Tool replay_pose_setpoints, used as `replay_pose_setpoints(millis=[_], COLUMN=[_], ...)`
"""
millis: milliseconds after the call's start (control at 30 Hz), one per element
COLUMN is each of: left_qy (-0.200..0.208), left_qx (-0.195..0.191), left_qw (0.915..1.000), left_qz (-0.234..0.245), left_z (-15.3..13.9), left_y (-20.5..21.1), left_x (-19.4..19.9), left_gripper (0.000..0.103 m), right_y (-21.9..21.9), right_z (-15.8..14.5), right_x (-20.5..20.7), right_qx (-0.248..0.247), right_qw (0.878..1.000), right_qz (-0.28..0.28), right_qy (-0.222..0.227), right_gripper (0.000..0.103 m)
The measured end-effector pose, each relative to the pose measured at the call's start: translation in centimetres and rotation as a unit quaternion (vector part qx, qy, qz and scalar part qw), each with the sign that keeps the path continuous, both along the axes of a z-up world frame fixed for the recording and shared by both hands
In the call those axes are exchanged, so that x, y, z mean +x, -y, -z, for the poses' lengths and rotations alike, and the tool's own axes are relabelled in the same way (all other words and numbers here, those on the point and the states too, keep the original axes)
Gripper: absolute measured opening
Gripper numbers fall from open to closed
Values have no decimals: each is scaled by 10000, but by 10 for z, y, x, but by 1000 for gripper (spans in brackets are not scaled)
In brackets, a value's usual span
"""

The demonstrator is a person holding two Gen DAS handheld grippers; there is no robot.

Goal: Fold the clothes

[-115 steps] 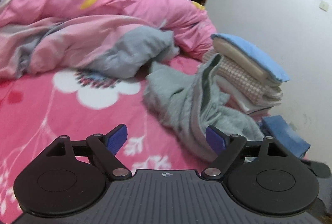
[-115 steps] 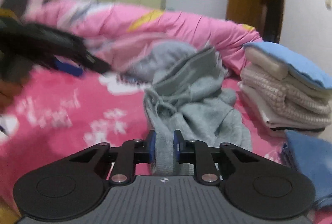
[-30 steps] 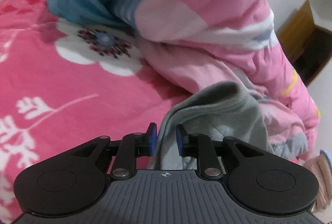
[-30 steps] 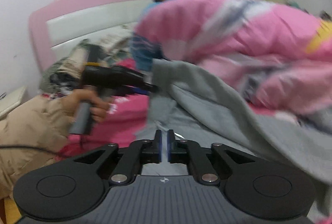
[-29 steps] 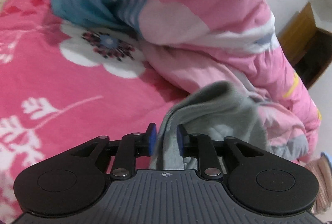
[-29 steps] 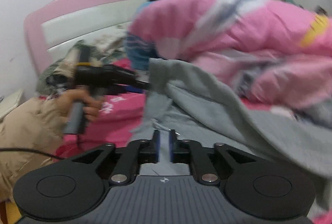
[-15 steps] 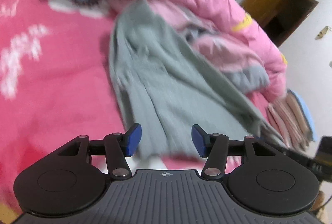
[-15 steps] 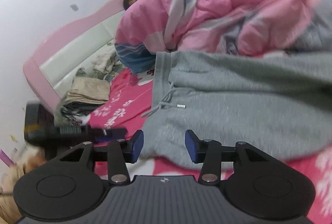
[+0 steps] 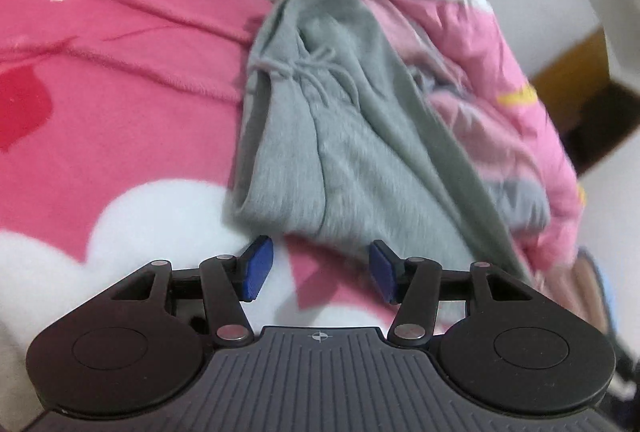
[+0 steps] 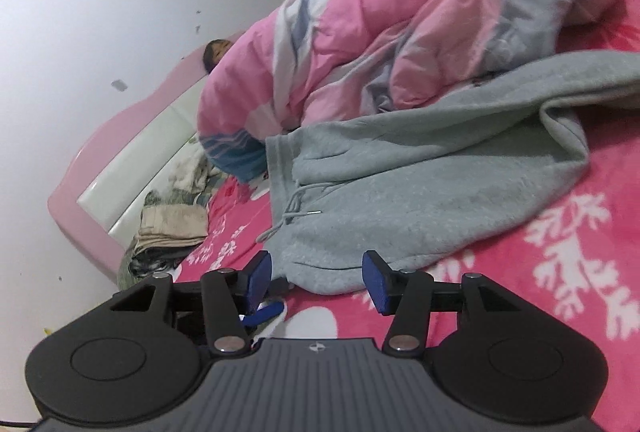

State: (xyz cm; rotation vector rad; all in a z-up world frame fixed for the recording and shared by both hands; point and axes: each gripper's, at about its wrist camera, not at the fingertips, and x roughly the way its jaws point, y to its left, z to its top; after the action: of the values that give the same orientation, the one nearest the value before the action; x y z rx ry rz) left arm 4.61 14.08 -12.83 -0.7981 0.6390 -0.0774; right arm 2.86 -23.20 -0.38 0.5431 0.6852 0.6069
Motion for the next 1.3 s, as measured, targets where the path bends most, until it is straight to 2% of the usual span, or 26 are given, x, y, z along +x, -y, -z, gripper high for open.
replay_pose_setpoints(millis=[200,300,400,467,500,633,733,800,967,1000,1067,1100,1133,1167,1233,1300], left_qy=[159,230,257,264,264,365,481,560,623,630,634,650,669,689,715,765], left_qx=[-336,-529,-761,-906,-974,-1003,-905,-859,-925,-922,-890,-850,-804,-749,-665,-616], left_qw=[9984,9965,9947,9934,9927,9914,9917,9917,9910,9911,9916,9920,9924,9929,9936,9937], left_qz=[-432,-608,-643,-655,-666,-755,-776,-773,-734,-720,-691,-671,-650,-621,-575,-541], left_z=[2,2,3,4,5,7,8,9,14,14,14,14,13,12,9,4], left_y=[1,0,-4,-7,-9,-9,-6,-6,-10,-10,-11,-10,-10,-10,-9,-10], left_x=[9,13,14,14,13,9,9,10,15,16,16,16,16,16,15,12], left_gripper=[50,48,47,47,48,49,49,49,42,39,36,34,32,31,29,27], right_y=[-5,-16,-34,-48,-59,-102,-144,-164,-186,-190,-199,-204,-208,-213,-222,-225], right_z=[-7,-23,-43,-54,-55,-56,-38,-25,0,5,15,20,25,30,40,33], right_x=[6,19,46,68,84,147,207,238,268,274,286,292,298,305,317,311], right_qx=[-337,-833,-1361,-1690,-1827,-2355,-2705,-2812,-2938,-2963,-3012,-3036,-3060,-3083,-3130,-3135], right_qw=[9994,9957,9869,9785,9742,9540,9429,9405,9390,9385,9373,9366,9358,9350,9331,9333], right_qz=[7,-86,-240,-372,-476,-896,-1228,-1333,-1486,-1517,-1578,-1608,-1638,-1668,-1727,-1669], right_qy=[86,387,836,1125,1235,1627,1508,1362,992,918,770,696,621,547,398,527], right_gripper=[53,53,54,64,73,79,79,79,79,77,62,46,19,8,9,8])
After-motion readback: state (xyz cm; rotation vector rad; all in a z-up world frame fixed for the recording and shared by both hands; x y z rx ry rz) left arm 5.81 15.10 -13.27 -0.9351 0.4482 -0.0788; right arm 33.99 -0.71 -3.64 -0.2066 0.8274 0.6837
